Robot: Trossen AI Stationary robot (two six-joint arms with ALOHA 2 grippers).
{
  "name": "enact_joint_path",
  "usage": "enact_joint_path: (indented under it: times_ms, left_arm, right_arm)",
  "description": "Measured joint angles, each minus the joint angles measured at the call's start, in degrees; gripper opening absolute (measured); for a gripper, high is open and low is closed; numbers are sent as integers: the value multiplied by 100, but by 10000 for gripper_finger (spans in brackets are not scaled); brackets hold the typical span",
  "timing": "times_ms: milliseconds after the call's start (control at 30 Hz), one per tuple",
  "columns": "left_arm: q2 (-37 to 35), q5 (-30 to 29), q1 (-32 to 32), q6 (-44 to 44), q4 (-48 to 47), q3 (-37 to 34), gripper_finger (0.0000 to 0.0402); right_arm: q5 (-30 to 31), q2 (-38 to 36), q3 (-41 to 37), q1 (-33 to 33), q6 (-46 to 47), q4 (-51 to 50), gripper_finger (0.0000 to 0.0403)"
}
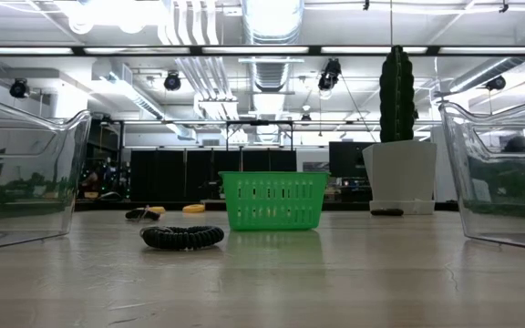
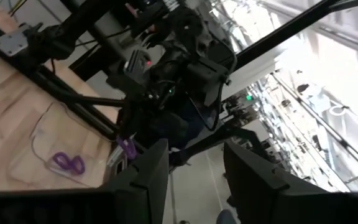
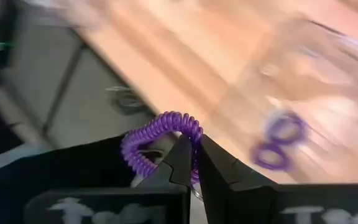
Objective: Sort spring keychains
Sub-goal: Put the purple spring keychain into the right transparent bin, then put the middle black spring keychain into the green bin
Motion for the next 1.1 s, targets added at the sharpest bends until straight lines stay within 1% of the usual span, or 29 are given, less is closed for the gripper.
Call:
enact_joint_path:
  times_ms: [67,167,333,467,567,633,700,800,900,1100]
  left_arm:
    - [114,0,0,-2,4,0,147]
    - [259,0,0,-13,7,0,147]
    - [403,-2,0,-98,20,0,147]
    - [456,-2,20,-100,31,0,147]
    - [479,-43,47,-76,85,0,147]
    - [483,-85,60,-75,117,0,147]
    - [483,-105,72,-72,147,0,147]
    - [483,-107,72,-74,148,0,147]
    - [497,-107,72,-118,147,0,147]
    - [505,-153,85,-72,-12,0,147]
  right_arm:
    - [-47,0,-142,75,288,-236,8]
    - [-378,2,-424,132,457,-541,8]
    - [-905,138,-1297,113,416,-432,8]
    - [-1369,157,-2088,54,255,185,8]
    - [-1572,157,-2661,6,224,1016,8]
    - [-1808,154,-2993,-47,223,1307,9]
    - [-1873,171,-3255,-58,273,1584,15]
    - [-1875,177,-3527,-71,300,1958,42]
    - [-1876,124,-3596,-72,338,2157,91]
    - [-1730,103,-3259,-68,248,2092,193]
